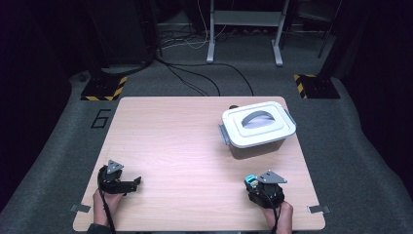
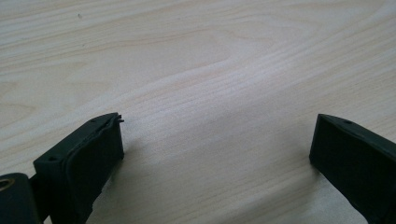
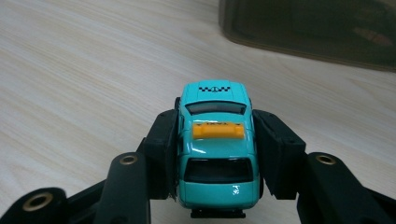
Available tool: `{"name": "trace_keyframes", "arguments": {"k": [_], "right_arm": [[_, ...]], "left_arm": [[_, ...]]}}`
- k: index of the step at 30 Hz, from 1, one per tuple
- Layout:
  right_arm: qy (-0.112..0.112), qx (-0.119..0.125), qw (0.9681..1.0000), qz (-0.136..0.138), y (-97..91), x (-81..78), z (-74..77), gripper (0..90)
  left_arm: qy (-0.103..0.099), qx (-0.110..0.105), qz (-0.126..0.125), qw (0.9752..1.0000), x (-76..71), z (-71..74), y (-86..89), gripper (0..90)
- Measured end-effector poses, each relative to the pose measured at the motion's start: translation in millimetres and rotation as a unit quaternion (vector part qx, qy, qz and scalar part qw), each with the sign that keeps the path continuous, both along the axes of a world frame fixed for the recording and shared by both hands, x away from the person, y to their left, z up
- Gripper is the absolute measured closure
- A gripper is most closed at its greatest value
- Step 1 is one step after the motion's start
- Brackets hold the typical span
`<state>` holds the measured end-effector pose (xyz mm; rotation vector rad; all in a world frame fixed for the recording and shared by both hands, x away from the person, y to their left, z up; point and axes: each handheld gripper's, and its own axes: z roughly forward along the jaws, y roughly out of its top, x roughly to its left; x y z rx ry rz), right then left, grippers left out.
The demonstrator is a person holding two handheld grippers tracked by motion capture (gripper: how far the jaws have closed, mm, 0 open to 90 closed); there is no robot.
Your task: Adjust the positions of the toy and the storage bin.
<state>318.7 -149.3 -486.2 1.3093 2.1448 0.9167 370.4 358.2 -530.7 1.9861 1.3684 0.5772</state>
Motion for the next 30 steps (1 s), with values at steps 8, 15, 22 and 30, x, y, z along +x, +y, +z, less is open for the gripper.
{"name": "trace_keyframes", "arguments": {"k": [8,15,22,30], "right_arm": [[0.003,0.001,0.9997,-0.026,-19.6,4.5,0.7,52.4],[0.0,-0.002,0.9989,-0.048,-38.6,8.4,2.7,52.4],[0.007,-0.002,0.9968,-0.079,-60.1,14.5,1.7,52.4],[0.018,-0.004,0.9942,-0.106,-80.7,24.7,-4.0,52.4]], "left_arm": [[-0.002,0.0,0.001,1.0,0.1,-0.3,-0.2,2.5],[-0.005,-0.001,0.002,1.0,0.2,-0.7,-0.4,2.5],[-0.004,-0.001,0.002,1.0,0.2,-0.6,-0.4,2.5],[-0.003,-0.001,0.001,1.0,0.1,-0.4,-0.3,2.5]]}}
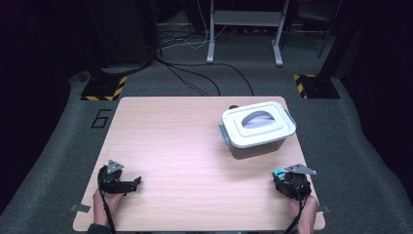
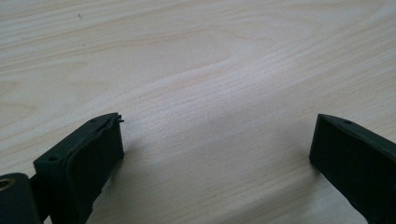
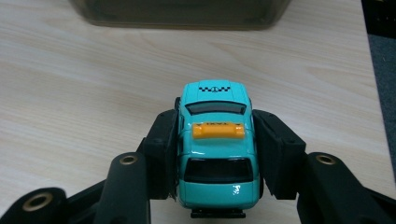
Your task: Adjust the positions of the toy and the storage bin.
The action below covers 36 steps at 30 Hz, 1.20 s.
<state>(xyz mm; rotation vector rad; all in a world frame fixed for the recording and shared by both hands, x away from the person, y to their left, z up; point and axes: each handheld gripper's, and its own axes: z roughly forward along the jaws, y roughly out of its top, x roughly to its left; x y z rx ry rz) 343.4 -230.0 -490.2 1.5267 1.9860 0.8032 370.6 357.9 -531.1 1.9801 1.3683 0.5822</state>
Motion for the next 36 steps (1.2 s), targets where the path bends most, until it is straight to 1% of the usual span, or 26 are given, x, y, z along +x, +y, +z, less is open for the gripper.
{"name": "trace_keyframes", "arguments": {"k": [2,3,5,6,7,8,9,10,12,13,14,19,20,21,22,24,25,28,31,35,36], "right_arm": [[0.004,0.001,1.0,-0.008,-5.7,2.9,-1.3,52.4],[0.006,0.0,0.9999,-0.011,-8.7,4.4,-2.0,52.4],[0.007,0.001,0.9998,-0.019,-14.0,7.5,-3.6,52.4],[0.008,0.004,0.9996,-0.027,-19.7,10.7,-5.1,52.4],[0.008,0.004,0.9996,-0.027,-19.7,10.7,-5.1,52.4],[0.01,0.006,0.9993,-0.035,-25.0,13.7,-6.5,52.4],[0.01,0.006,0.9993,-0.035,-25.0,13.7,-6.5,52.4],[0.011,0.008,0.9991,-0.041,-29.5,16.7,-8.1,52.4],[0.012,0.005,0.9991,-0.041,-31.7,17.7,-8.8,52.3],[0.015,0.009,0.9987,-0.048,-33.4,19.6,-9.7,52.4],[0.016,0.006,0.9986,-0.049,-35.7,20.8,-10.3,52.4],[0.018,0.003,0.9981,-0.059,-43.5,26.2,-12.9,52.3],[0.019,0.003,0.9977,-0.065,-46.3,27.2,-13.6,52.4],[0.019,0.003,0.9977,-0.065,-46.3,27.2,-13.6,52.4],[0.02,0.005,0.9971,-0.073,-50.2,28.3,-14.6,52.4],[0.019,0.004,0.997,-0.075,-52.8,29.2,-14.9,52.3],[0.019,0.004,0.997,-0.075,-52.8,29.2,-14.9,52.3],[0.018,0.003,0.9967,-0.079,-54.0,30.5,-15.1,52.4],[0.017,0.0,0.9967,-0.08,-55.4,31.2,-15.5,52.3],[0.016,0.001,0.9962,-0.086,-57.9,30.4,-15.7,52.3],[0.016,0.003,0.9957,-0.091,-59.3,29.1,-15.6,52.3]], "left_arm": [[-0.002,0.0,0.001,1.0,0.1,-0.3,-0.2,2.5],[0.001,0.001,0.0,1.0,-0.1,0.3,0.1,2.5],[-0.001,0.0,0.001,1.0,0.0,-0.2,-0.1,2.5],[-0.002,0.0,0.001,1.0,0.1,-0.3,-0.2,2.5],[-0.002,0.0,0.001,1.0,0.1,-0.3,-0.2,2.5],[0.001,0.001,-0.001,1.0,0.0,0.2,0.1,2.5],[0.002,0.001,-0.001,1.0,-0.1,0.4,0.2,2.5],[0.002,0.001,-0.001,1.0,-0.1,0.4,0.2,2.5],[-0.001,0.0,0.001,1.0,0.0,-0.2,-0.1,2.5],[0.002,0.001,-0.001,1.0,-0.1,0.4,0.2,2.5],[-0.002,0.0,0.001,1.0,0.1,-0.3,-0.2,2.5],[-0.002,0.0,0.001,1.0,0.1,-0.3,-0.2,2.5],[0.0,0.0,0.0,1.0,0.0,0.0,0.0,2.5],[-0.001,0.0,0.001,1.0,0.0,-0.2,-0.1,2.5],[0.002,0.001,-0.001,1.0,0.0,0.3,0.2,2.5],[-0.001,0.0,0.001,1.0,0.0,-0.1,-0.1,2.5],[0.002,0.001,-0.001,1.0,-0.1,0.4,0.2,2.5],[-0.002,0.0,0.001,1.0,0.1,-0.2,-0.2,2.5],[0.002,0.001,-0.001,1.0,0.0,0.3,0.1,2.5],[-0.002,0.0,0.001,1.0,0.1,-0.3,-0.2,2.5],[-0.002,0.0,0.001,1.0,0.1,-0.3,-0.1,2.5]]}}
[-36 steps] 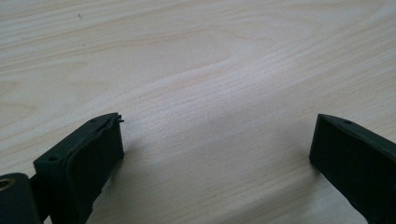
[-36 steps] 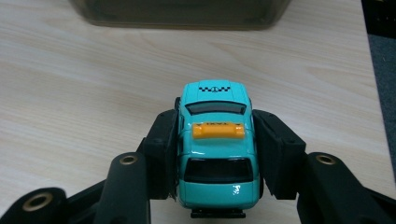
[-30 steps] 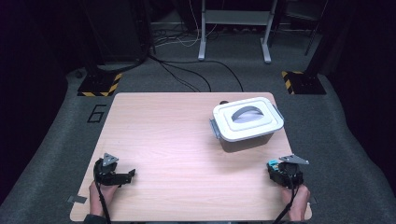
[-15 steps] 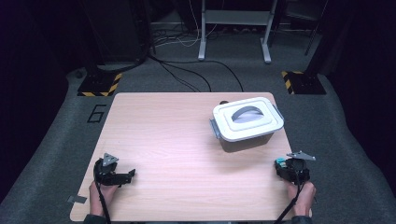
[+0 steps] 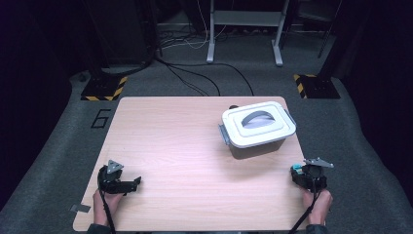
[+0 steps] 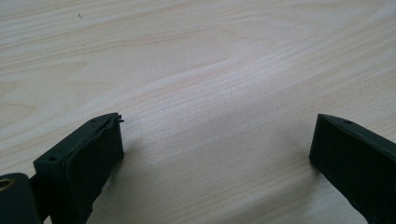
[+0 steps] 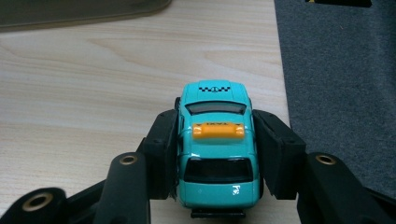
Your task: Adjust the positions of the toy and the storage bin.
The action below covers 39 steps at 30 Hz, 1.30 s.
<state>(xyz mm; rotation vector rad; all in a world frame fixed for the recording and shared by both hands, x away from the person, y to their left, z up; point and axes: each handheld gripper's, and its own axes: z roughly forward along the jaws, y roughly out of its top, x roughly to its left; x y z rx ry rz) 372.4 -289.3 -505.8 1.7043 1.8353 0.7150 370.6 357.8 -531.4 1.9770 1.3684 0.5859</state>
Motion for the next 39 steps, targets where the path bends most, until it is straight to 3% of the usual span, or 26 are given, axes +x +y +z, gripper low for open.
{"name": "trace_keyframes", "arguments": {"k": [16,20,27,31,32,39], "right_arm": [[0.001,0.021,0.9997,-0.014,-10.8,-8.2,-7.4,51.6],[0.005,0.025,0.9994,-0.022,-11.4,-7.9,-7.4,36.6],[-0.005,0.026,0.9996,-0.012,-8.5,-8.6,-0.7,21.5],[-0.01,0.034,0.9993,0.011,-5.3,-8.1,6.7,17.5],[-0.011,0.046,0.9985,0.029,-3.8,-7.5,9.7,15.7],[-0.018,0.051,0.9965,0.064,5.3,-6.7,21.6,14.8]], "left_arm": [[0.0,0.0,0.0,1.0,0.0,-0.1,0.0,2.5],[0.0,0.0,0.0,1.0,0.0,0.0,0.0,2.5],[0.0,0.0,0.0,1.0,0.0,0.0,0.0,2.5],[0.0,-0.001,0.0,1.0,0.0,-0.1,-0.1,2.5],[0.0,0.0,0.0,1.0,0.0,-0.1,0.0,2.5],[0.0,-0.001,0.0,1.0,0.0,-0.1,0.0,2.5]]}}
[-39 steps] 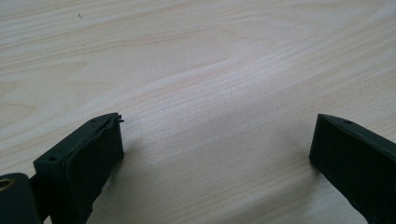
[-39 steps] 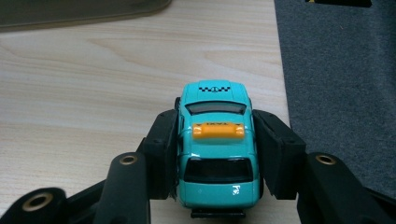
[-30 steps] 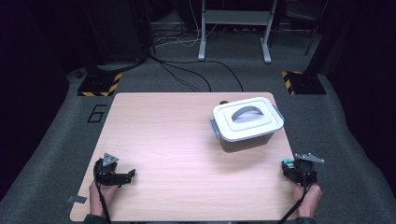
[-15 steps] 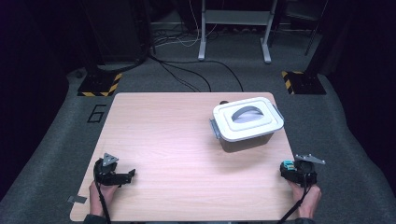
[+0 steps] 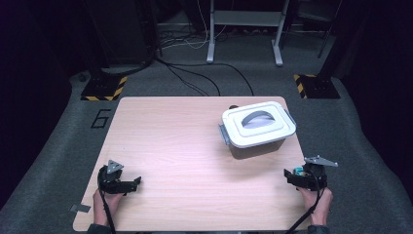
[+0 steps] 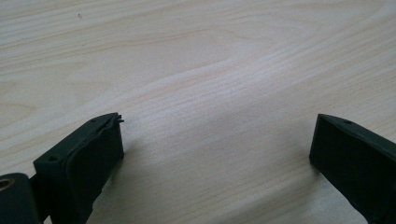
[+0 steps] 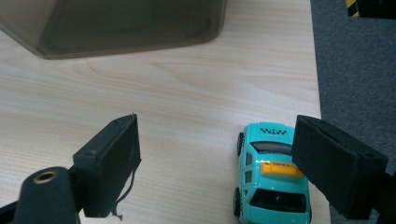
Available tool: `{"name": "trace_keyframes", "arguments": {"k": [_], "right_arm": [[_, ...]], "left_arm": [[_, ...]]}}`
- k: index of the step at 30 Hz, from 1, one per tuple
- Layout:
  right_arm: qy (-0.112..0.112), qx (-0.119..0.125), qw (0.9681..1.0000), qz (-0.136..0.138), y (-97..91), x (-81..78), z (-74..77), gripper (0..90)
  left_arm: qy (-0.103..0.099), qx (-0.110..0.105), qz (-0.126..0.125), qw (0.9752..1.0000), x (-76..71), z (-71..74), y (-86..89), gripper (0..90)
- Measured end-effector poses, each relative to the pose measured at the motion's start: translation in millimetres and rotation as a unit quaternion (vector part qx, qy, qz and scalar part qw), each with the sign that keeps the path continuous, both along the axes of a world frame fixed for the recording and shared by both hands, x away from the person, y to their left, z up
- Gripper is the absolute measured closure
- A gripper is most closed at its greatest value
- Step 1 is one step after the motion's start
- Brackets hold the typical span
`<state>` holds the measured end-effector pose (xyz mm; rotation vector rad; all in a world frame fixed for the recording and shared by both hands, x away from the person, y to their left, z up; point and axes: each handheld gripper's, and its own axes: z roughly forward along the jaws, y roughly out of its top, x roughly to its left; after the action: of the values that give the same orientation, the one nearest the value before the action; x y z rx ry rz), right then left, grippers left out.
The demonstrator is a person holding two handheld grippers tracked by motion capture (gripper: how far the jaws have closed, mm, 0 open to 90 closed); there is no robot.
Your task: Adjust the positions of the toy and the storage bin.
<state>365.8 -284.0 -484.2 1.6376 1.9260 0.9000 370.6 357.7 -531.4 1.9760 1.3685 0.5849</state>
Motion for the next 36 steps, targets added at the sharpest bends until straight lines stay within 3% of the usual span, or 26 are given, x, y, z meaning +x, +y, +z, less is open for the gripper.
{"name": "trace_keyframes", "arguments": {"k": [3,9,24,36], "right_arm": [[0.001,-0.015,0.9999,0.001,4.4,0.7,4.8,14.7],[-0.005,-0.015,0.9998,0.014,9.8,-1.2,12.0,14.6],[-0.027,-0.018,0.9976,0.061,36.3,-1.0,47.5,12.1],[-0.052,-0.019,0.9932,0.102,59.7,7.2,79.0,10.0]], "left_arm": [[0.0,0.0,0.0,1.0,0.0,0.0,0.0,2.5],[0.004,0.001,-0.002,1.0,-0.1,0.6,0.4,2.6],[0.003,0.001,-0.002,1.0,-0.1,0.6,0.3,2.6],[0.003,0.001,-0.002,1.0,-0.1,0.6,0.3,2.7]]}}
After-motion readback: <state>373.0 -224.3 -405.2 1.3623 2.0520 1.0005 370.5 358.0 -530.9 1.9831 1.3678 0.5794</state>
